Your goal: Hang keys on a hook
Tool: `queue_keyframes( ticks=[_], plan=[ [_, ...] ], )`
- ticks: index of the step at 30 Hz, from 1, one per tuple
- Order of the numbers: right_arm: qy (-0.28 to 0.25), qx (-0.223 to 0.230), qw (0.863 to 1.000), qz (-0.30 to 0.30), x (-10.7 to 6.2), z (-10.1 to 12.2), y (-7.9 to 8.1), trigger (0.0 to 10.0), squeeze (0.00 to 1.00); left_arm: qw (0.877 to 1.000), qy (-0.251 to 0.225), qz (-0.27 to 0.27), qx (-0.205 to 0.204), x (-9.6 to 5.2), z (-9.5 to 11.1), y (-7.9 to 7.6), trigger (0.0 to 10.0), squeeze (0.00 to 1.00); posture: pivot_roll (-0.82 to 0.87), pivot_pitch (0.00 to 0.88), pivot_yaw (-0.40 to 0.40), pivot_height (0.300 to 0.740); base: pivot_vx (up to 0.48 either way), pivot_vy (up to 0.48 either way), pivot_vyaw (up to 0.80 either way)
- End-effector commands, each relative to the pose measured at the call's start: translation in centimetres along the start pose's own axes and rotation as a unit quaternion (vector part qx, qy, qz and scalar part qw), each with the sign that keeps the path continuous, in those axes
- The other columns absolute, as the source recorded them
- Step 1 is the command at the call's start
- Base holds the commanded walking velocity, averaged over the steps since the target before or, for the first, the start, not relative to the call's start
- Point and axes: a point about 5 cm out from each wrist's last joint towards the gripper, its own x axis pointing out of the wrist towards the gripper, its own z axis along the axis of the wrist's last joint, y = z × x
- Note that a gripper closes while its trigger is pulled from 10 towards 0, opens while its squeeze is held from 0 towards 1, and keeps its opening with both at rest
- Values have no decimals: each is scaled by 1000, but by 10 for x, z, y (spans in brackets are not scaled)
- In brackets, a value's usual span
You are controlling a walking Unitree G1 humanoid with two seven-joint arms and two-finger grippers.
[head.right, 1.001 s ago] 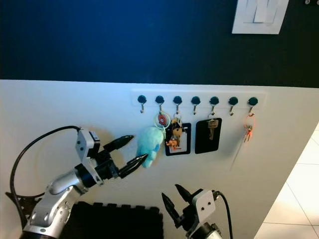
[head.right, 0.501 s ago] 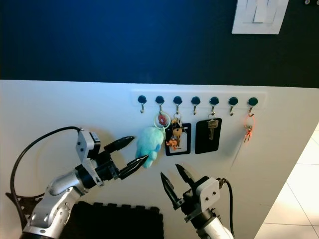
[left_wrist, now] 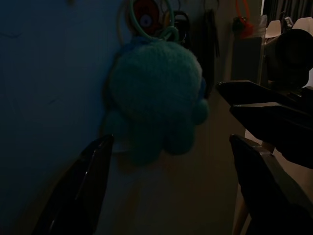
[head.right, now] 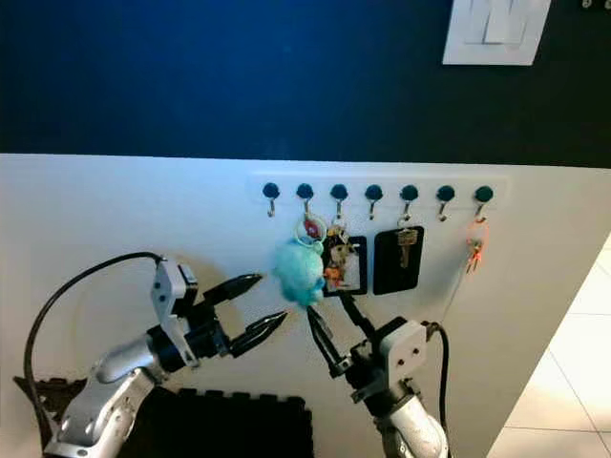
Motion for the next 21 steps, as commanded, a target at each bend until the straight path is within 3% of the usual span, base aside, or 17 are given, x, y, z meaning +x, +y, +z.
queue_keyframes(
  ticks=[1,2,3,4,7,9,12,13,15,16,17,18,19,21],
  plan=[
    [-2,7,1000,1,3,2,1,10000,0,1000,6,6,2,-3,-4,0,10000,1000,42,36,28,740,0,0,0],
    [-1,8,1000,1,3,2,1,10000,0,1000,12,11,7,-4,-6,2,10000,353,42,36,28,740,0,0,0],
    [-1,8,1000,1,3,2,1,10000,0,1000,12,11,7,-4,-6,2,10000,353,42,36,28,740,0,0,0],
    [0,9,1000,0,3,1,1,10000,0,1000,22,16,13,-7,-9,3,10000,0,41,36,28,740,0,0,0],
    [21,14,1000,-5,-4,-6,1,10000,0,997,58,44,3,-23,-29,4,10000,0,43,37,28,740,0,0,0],
    [26,15,1000,-6,-5,-8,1,10000,0,997,63,49,0,-26,-32,5,10000,0,43,37,28,740,0,0,0],
    [106,31,994,-15,-31,-36,1,10000,0,984,147,106,-5,-50,-67,4,10000,0,45,39,28,740,0,0,0],
    [106,31,994,-15,-31,-36,1,10000,0,984,147,106,-5,-50,-67,4,10000,0,45,39,28,740,0,0,0],
    [234,70,969,-42,-66,-74,1,10000,0,949,265,170,-20,-78,-106,0,10000,0,43,38,28,740,0,0,0],
    [309,75,946,-61,-88,-93,0,10000,0,937,304,173,-12,-90,-119,-5,10000,0,38,36,31,740,0,0,0],
    [378,73,919,-85,-113,-108,-2,10000,0,921,334,197,-29,-103,-131,-11,10000,0,39,37,32,740,0,0,0],
    [378,73,919,-85,-113,-108,-2,10000,0,921,334,197,-29,-103,-131,-11,10000,0,39,37,32,740,0,0,0],
    [446,71,882,-134,-146,-121,-8,10000,0,898,368,236,-55,-120,-146,-19,10000,0,44,35,35,740,0,0,0],
    [446,71,882,-134,-146,-121,-8,10000,0,898,368,236,-55,-120,-146,-19,10000,0,44,35,35,740,0,0,0]
  ],
)
